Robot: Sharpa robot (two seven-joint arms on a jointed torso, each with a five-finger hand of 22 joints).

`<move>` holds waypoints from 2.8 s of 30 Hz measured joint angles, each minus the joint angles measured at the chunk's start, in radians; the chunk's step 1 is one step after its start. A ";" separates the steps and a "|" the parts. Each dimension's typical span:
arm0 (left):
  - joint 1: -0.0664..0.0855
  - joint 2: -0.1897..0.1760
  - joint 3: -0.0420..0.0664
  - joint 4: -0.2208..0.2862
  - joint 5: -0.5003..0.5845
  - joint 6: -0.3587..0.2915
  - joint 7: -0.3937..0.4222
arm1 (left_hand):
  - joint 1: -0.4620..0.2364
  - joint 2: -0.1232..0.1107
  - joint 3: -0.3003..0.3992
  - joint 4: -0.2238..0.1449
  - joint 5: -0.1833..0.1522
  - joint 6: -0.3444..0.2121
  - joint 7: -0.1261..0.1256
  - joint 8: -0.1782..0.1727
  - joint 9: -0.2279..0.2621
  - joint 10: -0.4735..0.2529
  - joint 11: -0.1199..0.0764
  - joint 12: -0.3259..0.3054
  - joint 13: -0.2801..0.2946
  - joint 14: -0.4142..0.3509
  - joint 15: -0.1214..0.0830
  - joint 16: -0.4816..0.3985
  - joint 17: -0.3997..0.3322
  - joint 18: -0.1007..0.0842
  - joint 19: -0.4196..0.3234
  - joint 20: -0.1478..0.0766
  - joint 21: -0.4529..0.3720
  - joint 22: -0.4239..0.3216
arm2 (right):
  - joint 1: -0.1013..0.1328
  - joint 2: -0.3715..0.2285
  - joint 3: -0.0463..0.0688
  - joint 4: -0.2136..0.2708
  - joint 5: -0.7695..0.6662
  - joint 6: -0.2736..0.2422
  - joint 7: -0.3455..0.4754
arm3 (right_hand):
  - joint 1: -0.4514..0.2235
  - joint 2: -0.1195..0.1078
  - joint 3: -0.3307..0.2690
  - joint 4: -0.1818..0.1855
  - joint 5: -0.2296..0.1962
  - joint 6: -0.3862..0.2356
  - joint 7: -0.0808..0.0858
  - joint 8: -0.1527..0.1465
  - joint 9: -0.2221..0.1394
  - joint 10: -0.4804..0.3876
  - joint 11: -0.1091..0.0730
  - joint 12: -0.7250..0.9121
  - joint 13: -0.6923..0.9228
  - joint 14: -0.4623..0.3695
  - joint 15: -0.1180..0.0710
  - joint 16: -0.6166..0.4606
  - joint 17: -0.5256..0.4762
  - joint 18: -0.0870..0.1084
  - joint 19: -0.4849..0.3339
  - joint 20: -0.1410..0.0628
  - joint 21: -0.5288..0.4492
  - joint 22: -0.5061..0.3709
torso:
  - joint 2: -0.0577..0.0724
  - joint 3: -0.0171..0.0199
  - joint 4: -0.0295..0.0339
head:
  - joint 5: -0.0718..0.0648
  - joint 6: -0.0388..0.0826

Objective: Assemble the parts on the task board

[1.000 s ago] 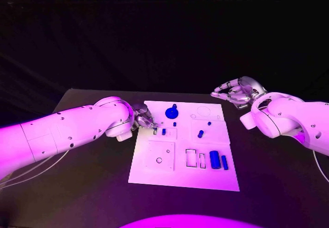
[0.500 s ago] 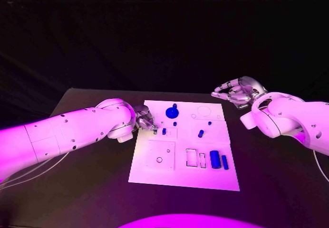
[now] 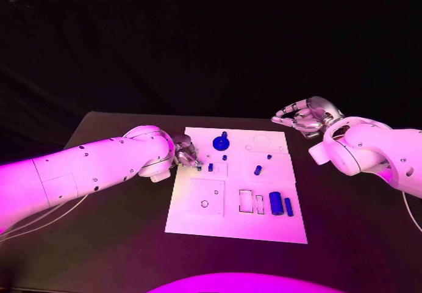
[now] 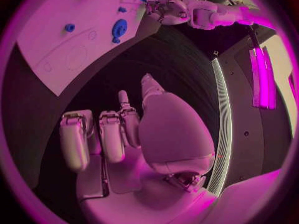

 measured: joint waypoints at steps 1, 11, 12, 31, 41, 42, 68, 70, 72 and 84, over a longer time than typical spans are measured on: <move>0.000 0.000 0.000 0.000 0.000 0.001 0.000 | -0.001 -0.001 0.000 0.000 0.000 0.000 0.000 0.000 0.000 0.000 0.000 -0.001 -0.001 0.000 0.000 0.000 0.000 0.000 0.000 0.000 0.000 0.000 | 0.000 0.000 0.000 0.000 0.000 0.000 0.000 | 0.000 0.000 0.000 0.000 0.000 0.000 0.000 0.000 0.000 0.000 0.000 0.000 0.000 0.000 0.000 0.000 0.000 0.000 0.000 0.000 0.000 0.000 | 0.000 0.0000 0.0000 | 0.000 0.000; 0.001 0.000 -0.001 -0.001 -0.003 0.012 0.000 | -0.008 -0.008 0.011 -0.011 0.000 0.003 -0.003 0.005 0.000 0.000 0.000 -0.001 -0.004 0.000 0.000 0.005 0.000 0.000 0.000 0.000 0.000 0.000 | 0.000 0.001 0.000 -0.002 0.000 0.001 0.000 | 0.000 0.000 0.000 0.000 0.000 0.000 0.000 0.000 0.000 0.000 0.000 0.000 0.000 0.000 0.000 0.000 0.000 0.000 0.000 0.000 0.000 0.000 | 0.000 0.0000 -0.0002 | 0.003 -0.005; 0.001 0.000 -0.001 -0.001 -0.003 0.013 0.000 | -0.008 -0.008 0.011 -0.011 0.000 0.003 -0.003 0.005 0.000 0.000 0.000 -0.001 -0.004 0.000 0.000 0.005 0.000 0.000 0.000 0.000 0.000 0.000 | 0.000 0.001 0.000 -0.002 0.000 0.002 0.000 | 0.000 0.000 0.000 0.000 0.000 0.000 0.000 0.000 0.000 0.000 0.000 0.000 0.000 0.000 0.000 0.000 0.000 0.000 0.000 0.000 0.000 0.000 | 0.000 0.0000 -0.0002 | 0.003 -0.007; 0.002 0.000 -0.001 -0.001 -0.005 0.030 0.000 | -0.007 -0.007 0.011 -0.011 0.000 0.003 -0.003 0.005 0.017 0.003 -0.003 -0.001 -0.004 0.000 0.000 0.004 0.000 0.000 0.000 0.000 -0.001 0.000 | -0.002 0.003 0.000 -0.004 0.000 0.003 0.000 | 0.000 0.000 0.000 0.000 0.000 0.000 0.000 0.000 0.000 0.000 0.000 0.000 0.000 0.000 0.000 0.000 0.000 0.000 0.000 0.000 0.000 0.000 | 0.000 -0.0006 0.0002 | 0.001 -0.004; 0.003 0.001 0.000 -0.002 -0.006 0.037 0.000 | -0.006 -0.006 0.011 -0.011 -0.002 0.003 -0.003 0.002 0.021 0.003 -0.003 -0.001 -0.004 0.000 0.000 0.004 0.000 0.000 0.000 0.000 -0.001 0.000 | -0.002 0.003 0.000 -0.005 0.000 0.004 0.000 | 0.000 0.000 0.000 0.000 0.000 0.000 0.000 0.000 0.000 0.000 0.000 0.000 0.000 0.000 0.000 0.000 0.000 0.000 0.000 0.000 0.000 0.000 | 0.000 0.0000 0.0000 | 0.002 -0.006; 0.003 0.002 0.000 -0.002 -0.006 0.037 0.000 | -0.006 -0.006 0.011 -0.011 -0.002 0.003 -0.003 0.002 0.023 0.003 -0.003 -0.001 -0.004 0.000 0.000 0.004 0.000 0.000 0.000 0.000 -0.001 0.000 | -0.002 0.003 0.000 -0.005 0.000 0.004 0.000 | 0.000 0.000 0.000 0.000 0.000 0.000 0.000 0.000 0.000 0.000 0.000 0.000 0.000 0.000 0.000 0.000 0.001 0.000 0.000 0.000 0.000 0.000 | 0.000 -0.0001 0.0000 | 0.002 -0.006; 0.005 0.014 0.000 -0.014 -0.010 0.049 -0.003 | -0.072 -0.014 0.061 -0.055 -0.012 0.018 -0.007 0.018 0.021 0.016 -0.012 0.003 -0.001 0.000 -0.007 0.008 0.000 0.000 0.002 -0.002 0.000 0.000 | -0.002 0.003 0.000 0.000 -0.003 0.003 0.010 | -0.025 -0.006 -0.006 0.001 0.109 -0.005 -0.005 0.012 -0.003 0.000 0.000 0.000 0.000 -0.004 -0.003 0.000 0.001 0.000 0.004 -0.004 0.000 0.000 | 0.000 0.0010 -0.0003 | 0.001 -0.004; 0.005 0.014 0.000 -0.015 -0.011 0.050 -0.003 | -0.072 -0.014 0.061 -0.055 -0.012 0.020 -0.009 0.020 0.018 0.016 -0.012 0.003 0.000 0.000 -0.007 0.008 0.000 0.000 0.004 -0.004 0.003 0.000 | -0.003 0.003 0.000 0.000 -0.003 0.003 0.011 | -0.027 -0.008 -0.007 0.002 0.109 -0.005 -0.005 0.012 -0.003 0.000 0.000 0.000 0.000 -0.004 -0.003 0.000 0.001 0.000 0.004 -0.004 0.000 0.000 | 0.000 0.0010 -0.0003 | 0.001 -0.006; 0.005 0.015 0.000 -0.016 -0.011 0.051 -0.003 | -0.076 -0.018 0.061 -0.055 -0.012 0.020 -0.009 0.022 0.018 0.016 -0.012 0.003 0.000 0.000 -0.007 0.008 0.000 0.000 0.004 -0.004 0.003 0.000 | -0.003 0.003 0.000 0.000 -0.003 0.003 0.012 | -0.027 -0.008 -0.007 0.002 0.109 -0.005 -0.005 0.012 -0.003 0.000 0.000 0.000 0.000 -0.004 -0.003 0.000 0.001 0.000 0.004 -0.004 0.000 0.000 | 0.000 0.0010 -0.0005 | 0.001 -0.007; 0.005 0.016 0.000 -0.020 -0.013 0.055 -0.003 | -0.092 -0.023 0.069 -0.064 -0.012 0.027 -0.016 0.022 0.013 0.016 -0.012 0.003 0.000 0.000 -0.007 0.008 0.000 0.000 0.004 -0.004 0.003 0.000 | -0.003 0.002 0.000 0.001 -0.003 0.003 0.015 | -0.032 -0.003 -0.007 0.002 0.109 -0.005 -0.005 0.012 -0.002 0.000 0.000 0.000 0.000 -0.004 -0.003 0.000 0.000 0.000 0.004 -0.004 0.000 0.000 | 0.000 0.0006 -0.0005 | 0.001 -0.008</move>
